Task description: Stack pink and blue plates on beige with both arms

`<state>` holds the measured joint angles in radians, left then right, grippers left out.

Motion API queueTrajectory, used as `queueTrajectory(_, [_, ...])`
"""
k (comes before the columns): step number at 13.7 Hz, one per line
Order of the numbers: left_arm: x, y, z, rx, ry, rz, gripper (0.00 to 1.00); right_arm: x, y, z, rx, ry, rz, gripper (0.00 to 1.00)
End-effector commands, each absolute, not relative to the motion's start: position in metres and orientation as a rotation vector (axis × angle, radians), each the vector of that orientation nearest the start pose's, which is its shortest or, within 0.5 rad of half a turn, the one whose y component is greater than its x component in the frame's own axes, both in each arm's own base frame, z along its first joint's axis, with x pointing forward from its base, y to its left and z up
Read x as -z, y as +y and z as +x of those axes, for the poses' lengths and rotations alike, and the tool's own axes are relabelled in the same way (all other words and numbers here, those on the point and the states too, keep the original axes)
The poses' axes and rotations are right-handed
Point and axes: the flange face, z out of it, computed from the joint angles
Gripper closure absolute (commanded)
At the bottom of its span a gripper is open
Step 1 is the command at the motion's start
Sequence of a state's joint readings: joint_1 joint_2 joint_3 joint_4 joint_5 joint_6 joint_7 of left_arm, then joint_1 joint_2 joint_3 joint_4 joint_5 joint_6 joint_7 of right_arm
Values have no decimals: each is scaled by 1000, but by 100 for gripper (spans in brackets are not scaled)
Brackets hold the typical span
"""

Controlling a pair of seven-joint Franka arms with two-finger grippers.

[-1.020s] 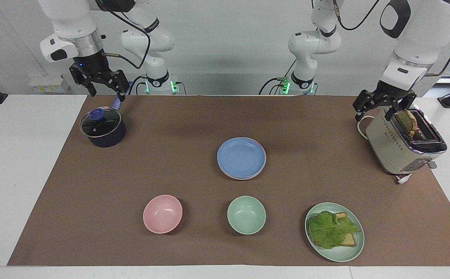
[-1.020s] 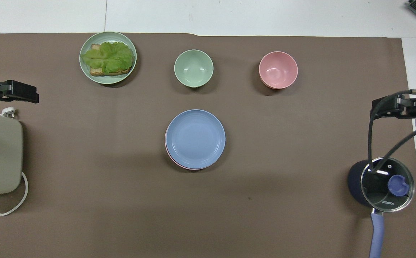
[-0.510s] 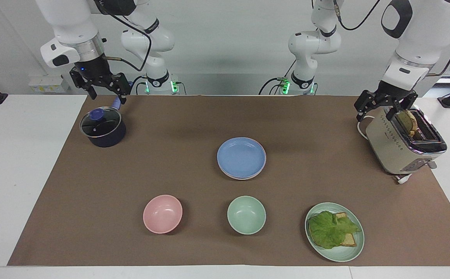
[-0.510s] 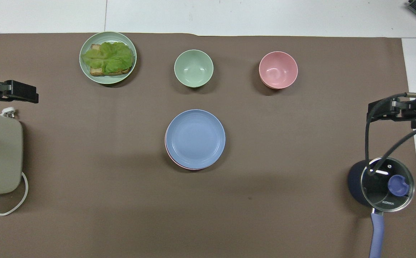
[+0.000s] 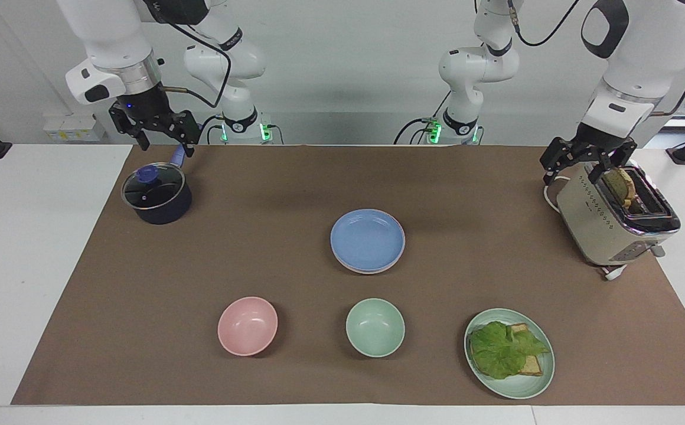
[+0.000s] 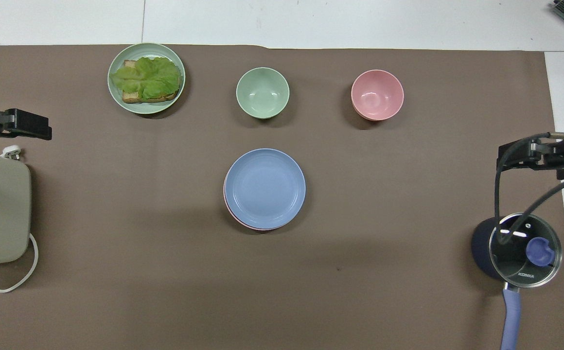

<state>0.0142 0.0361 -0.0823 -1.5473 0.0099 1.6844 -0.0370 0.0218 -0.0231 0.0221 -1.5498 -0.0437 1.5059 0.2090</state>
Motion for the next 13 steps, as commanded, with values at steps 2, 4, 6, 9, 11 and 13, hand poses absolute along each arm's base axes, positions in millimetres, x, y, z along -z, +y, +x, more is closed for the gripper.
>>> queueTrajectory(2, [-629,-35,572,148,57,-3123,0,-642,19,532,-33,227,-3157,0])
queueTrajectory(4, [-629,-35,572,148,57,-3123,0,-642,19,532,-33,227,-3157,0])
queueTrajectory(6, [-629,-35,572,148,57,-3123,0,-642,19,532,-33,208,-3158,0])
queueTrajectory(9, [-629,-35,572,148,57,-3123,0,-641,19,532,-35,198,-3159,0])
queueTrajectory(11, [-629,-35,572,148,57,-3123,0,-642,19,532,-33,198,-3159,0])
queueTrajectory(13, [-629,-36,572,148,59,-3123,0,-641,19,532,-35,198,-3159,0])
